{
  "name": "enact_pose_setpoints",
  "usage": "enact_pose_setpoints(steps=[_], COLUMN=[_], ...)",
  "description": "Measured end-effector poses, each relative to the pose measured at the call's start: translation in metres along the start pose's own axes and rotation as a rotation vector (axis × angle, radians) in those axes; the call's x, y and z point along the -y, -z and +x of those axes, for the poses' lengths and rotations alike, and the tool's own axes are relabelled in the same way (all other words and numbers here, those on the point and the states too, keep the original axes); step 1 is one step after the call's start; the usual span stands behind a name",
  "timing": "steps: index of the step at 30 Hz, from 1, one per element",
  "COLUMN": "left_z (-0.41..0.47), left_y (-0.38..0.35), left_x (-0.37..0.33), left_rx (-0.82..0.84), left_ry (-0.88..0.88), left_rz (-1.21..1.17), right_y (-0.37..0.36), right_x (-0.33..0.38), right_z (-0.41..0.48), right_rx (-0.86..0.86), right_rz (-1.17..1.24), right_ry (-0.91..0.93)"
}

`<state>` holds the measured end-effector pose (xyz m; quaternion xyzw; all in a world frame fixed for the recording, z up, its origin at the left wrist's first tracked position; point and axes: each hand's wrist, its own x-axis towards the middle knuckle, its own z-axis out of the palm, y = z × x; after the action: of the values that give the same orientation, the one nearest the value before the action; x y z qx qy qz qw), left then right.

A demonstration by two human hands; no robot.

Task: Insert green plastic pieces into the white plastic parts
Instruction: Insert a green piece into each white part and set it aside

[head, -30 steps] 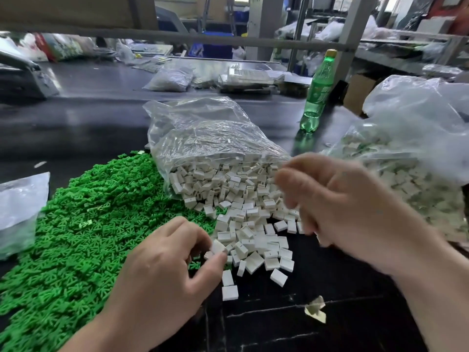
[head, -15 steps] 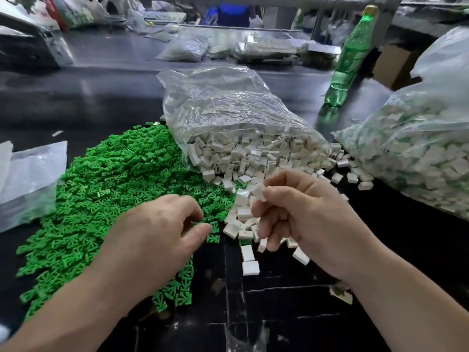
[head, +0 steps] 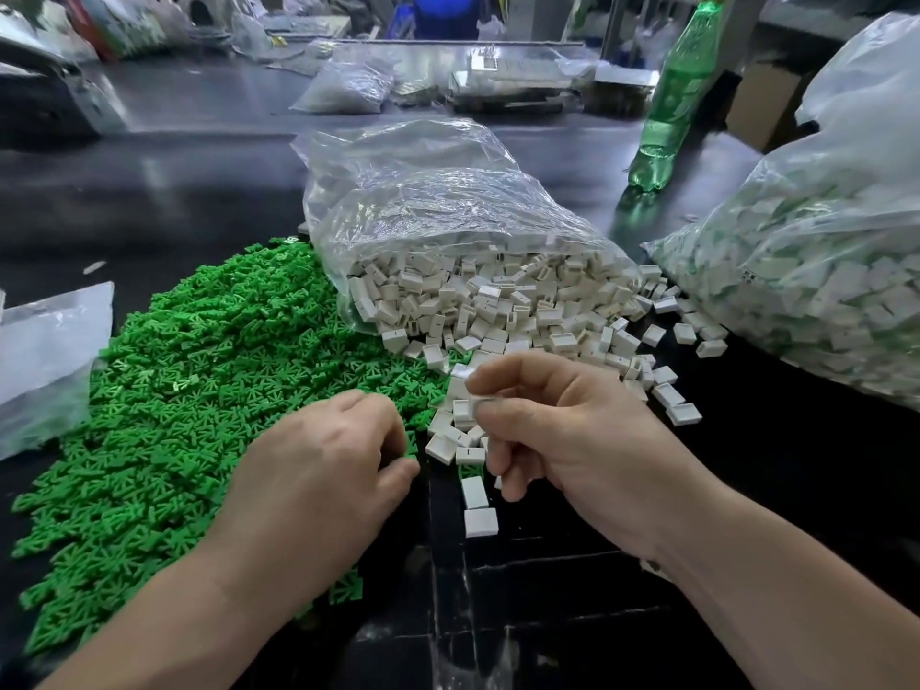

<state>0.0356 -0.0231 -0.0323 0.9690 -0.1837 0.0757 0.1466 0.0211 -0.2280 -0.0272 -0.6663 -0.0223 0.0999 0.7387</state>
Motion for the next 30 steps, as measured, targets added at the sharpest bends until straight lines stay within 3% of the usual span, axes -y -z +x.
enact_pose_setpoints(steps=[5,8,11,30], left_z=[-0.002,0.0,0.001,-0.006], left_y=[0.008,0.011,0.007,0.007], left_x=[0.001,0.002,0.001,-0.008], left_rx=[-0.107,-0.06,-0.027,-0.077], left_ry=[0.106,0.149,0.153,0.081], left_rz=[-0.568,-0.972,-1.217,-1.138], right_y=[-0.002,-0.005,-0.008,-0.01], right_x=[0.001,0.004,0.004,0.005], right_z=[-0.003,-0.005,-0.007,-0.011], right_rx=[0.036,0.112,0.15,0.14], right_rz=[0.055,0.094,0.1,-0.089], right_ry=[0.001,0.02,0.017,0.068])
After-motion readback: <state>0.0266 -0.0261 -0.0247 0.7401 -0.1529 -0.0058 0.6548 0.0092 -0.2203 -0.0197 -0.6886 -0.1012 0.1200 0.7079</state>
